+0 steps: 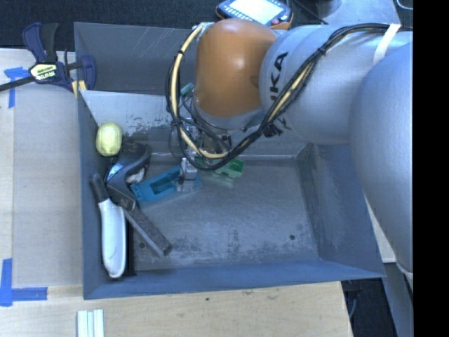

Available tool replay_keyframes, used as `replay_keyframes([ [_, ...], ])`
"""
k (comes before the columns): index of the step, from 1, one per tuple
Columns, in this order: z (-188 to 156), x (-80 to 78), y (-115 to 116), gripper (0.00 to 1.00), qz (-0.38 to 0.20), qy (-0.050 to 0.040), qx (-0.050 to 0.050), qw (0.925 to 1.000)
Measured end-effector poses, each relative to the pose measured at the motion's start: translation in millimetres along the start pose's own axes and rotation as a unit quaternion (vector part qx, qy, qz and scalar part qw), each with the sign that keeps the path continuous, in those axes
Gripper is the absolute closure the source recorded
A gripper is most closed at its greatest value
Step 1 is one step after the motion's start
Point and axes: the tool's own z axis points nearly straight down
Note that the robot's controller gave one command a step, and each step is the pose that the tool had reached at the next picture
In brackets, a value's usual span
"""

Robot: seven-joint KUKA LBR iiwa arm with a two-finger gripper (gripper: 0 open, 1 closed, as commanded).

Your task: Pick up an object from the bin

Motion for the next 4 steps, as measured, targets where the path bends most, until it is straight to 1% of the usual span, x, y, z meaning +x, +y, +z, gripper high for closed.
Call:
replay_keyframes([
  [1, 104.8, 2.1, -19.8, 0.0, 0.032, 0.0023, 0.001, 0.9995],
  [2, 99.6, 0.6, -18.7, 1.0, 0.032, 0.0002, 0.0, 0.9995],
  [3, 18.0, 35.7, -4.6, 1.0, -0.066, 0.0018, 0.006, 0.9978],
  [4, 71.8, -15.1, -40.0, 1.0, -0.067, 0.007, 0.004, 0.9977],
])
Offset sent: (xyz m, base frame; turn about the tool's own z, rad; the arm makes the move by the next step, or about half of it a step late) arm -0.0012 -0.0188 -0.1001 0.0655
